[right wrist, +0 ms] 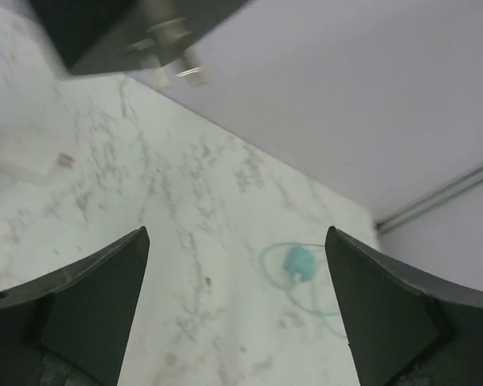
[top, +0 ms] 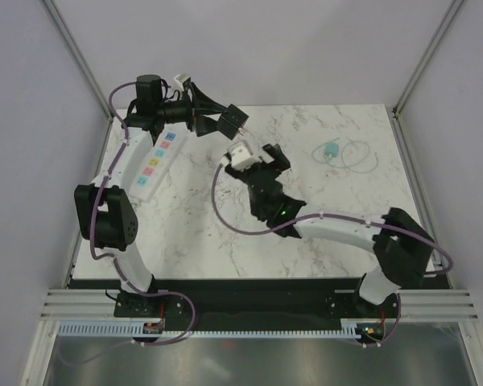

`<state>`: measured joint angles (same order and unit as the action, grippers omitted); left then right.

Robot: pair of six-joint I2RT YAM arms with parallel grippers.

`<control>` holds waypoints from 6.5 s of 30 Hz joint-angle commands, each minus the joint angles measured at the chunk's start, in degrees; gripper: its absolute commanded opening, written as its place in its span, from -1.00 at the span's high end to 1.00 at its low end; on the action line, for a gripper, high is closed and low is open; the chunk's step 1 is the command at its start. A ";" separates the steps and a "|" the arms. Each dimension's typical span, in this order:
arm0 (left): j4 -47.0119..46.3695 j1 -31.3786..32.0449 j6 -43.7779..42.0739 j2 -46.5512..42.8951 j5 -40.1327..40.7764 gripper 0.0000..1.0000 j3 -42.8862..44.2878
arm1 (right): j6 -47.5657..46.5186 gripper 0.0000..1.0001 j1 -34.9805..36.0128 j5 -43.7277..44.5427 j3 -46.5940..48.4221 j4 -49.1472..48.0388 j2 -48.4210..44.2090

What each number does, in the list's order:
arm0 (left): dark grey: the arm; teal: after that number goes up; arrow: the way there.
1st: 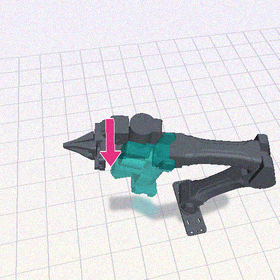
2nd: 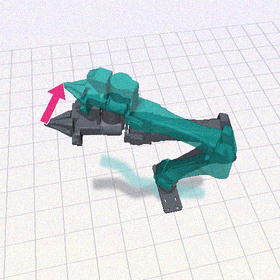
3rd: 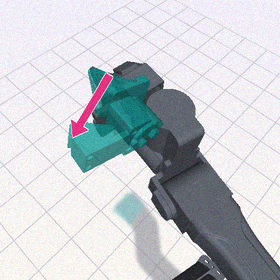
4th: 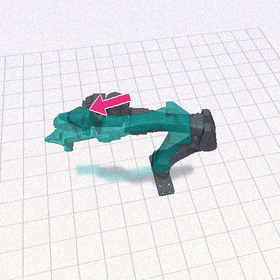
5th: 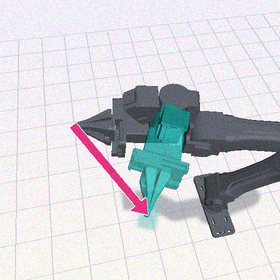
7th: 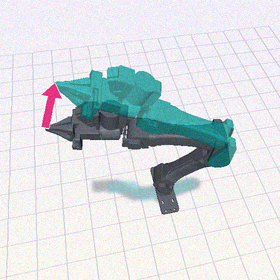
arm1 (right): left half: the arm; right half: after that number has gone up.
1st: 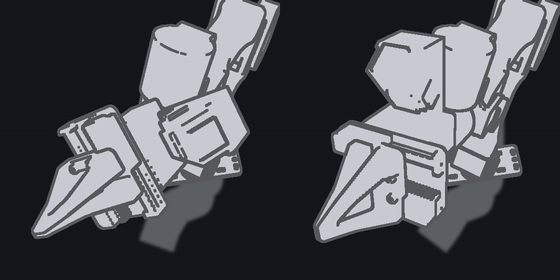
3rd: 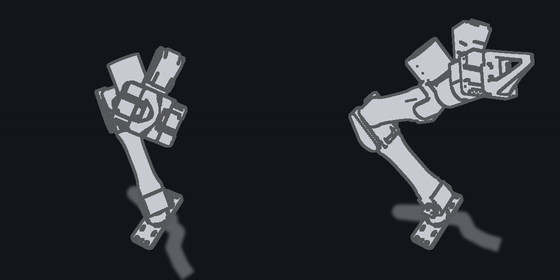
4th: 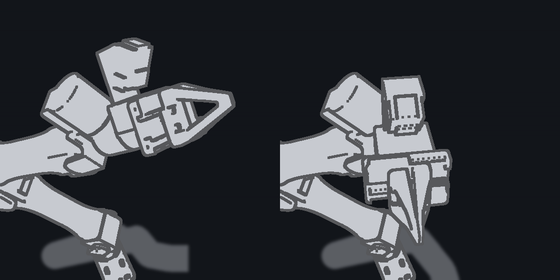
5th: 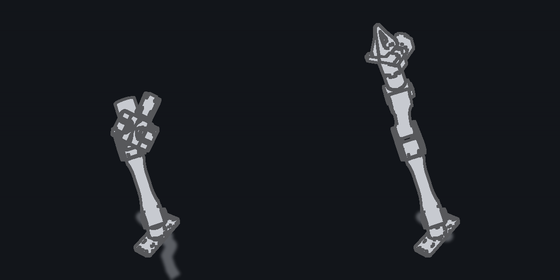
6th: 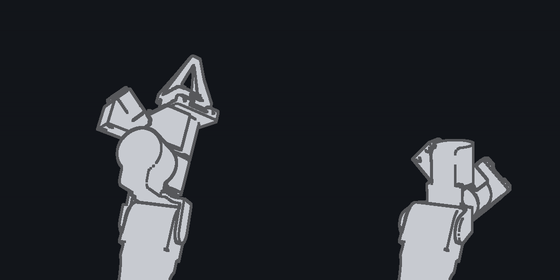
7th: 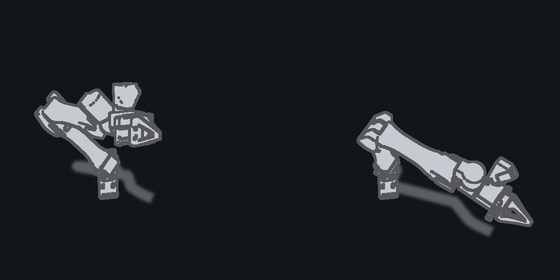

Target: Insert the plug

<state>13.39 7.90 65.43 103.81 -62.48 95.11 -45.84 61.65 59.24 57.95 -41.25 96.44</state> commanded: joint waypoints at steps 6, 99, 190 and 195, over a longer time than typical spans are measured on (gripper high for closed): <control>-5.55 -0.78 -8.38 -8.17 2.10 0.95 -1.32 | 68.76 -0.96 -25.77 -56.82 3.83 36.42 -22.60; -20.33 9.41 -6.80 -32.97 -5.72 -0.54 -28.05 | 106.31 1.00 -28.95 -99.41 -9.44 -12.36 -25.52; 16.58 -13.70 -74.04 0.77 85.07 0.95 -8.18 | 85.57 -0.96 -40.64 -96.42 -17.78 30.98 -54.43; 15.36 -13.79 -72.02 1.22 86.81 0.95 -13.89 | 85.48 -0.96 -40.64 -95.89 -20.33 28.95 -52.68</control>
<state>32.01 -6.13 -8.29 105.01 21.06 83.35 39.79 21.04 -37.06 38.50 -8.51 42.68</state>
